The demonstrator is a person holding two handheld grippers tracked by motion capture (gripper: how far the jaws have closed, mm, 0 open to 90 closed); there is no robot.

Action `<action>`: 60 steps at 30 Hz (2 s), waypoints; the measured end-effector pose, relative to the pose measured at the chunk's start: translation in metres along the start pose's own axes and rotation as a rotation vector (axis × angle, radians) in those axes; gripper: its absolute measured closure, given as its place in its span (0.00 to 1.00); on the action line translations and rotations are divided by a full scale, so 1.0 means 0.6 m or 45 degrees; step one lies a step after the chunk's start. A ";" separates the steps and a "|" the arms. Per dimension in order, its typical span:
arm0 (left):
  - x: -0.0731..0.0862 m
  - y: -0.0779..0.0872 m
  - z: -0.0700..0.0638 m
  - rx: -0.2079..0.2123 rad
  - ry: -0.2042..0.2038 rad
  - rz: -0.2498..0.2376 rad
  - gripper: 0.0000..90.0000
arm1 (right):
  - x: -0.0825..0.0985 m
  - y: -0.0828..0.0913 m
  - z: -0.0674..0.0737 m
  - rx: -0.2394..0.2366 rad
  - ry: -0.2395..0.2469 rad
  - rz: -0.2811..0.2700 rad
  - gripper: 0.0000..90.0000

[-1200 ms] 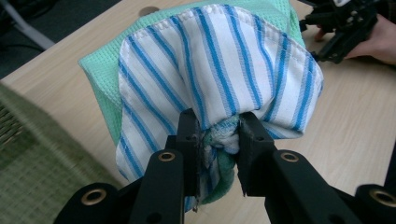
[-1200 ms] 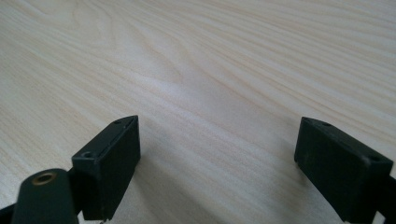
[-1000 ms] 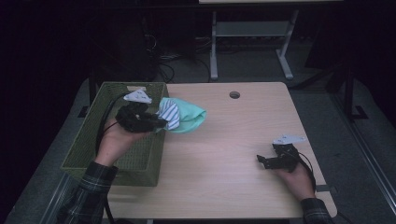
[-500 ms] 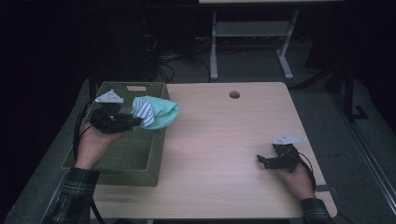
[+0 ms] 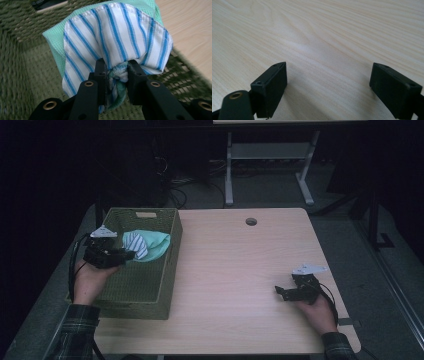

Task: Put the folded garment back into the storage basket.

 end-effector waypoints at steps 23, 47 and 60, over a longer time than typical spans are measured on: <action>0.059 -0.085 0.042 -0.047 0.063 0.168 0.79 | 0.000 0.000 0.000 0.002 -0.001 0.000 0.16; 0.048 -0.064 0.024 0.090 0.095 0.049 0.34 | 0.000 0.000 0.000 0.004 -0.005 0.003 0.16; 0.011 -0.046 -0.047 0.197 0.064 -0.027 0.17 | 0.000 0.000 0.000 0.004 -0.005 0.002 0.16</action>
Point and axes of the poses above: each handheld gripper's, and its own axes: y roughly backward along the jaws, x roughly out of its underside, z roughly to its left, the point moved 4 cm from there along -y, roughly forward along the jaws, and after that the axes turned 10 degrees about y, right-handed, at the moved point
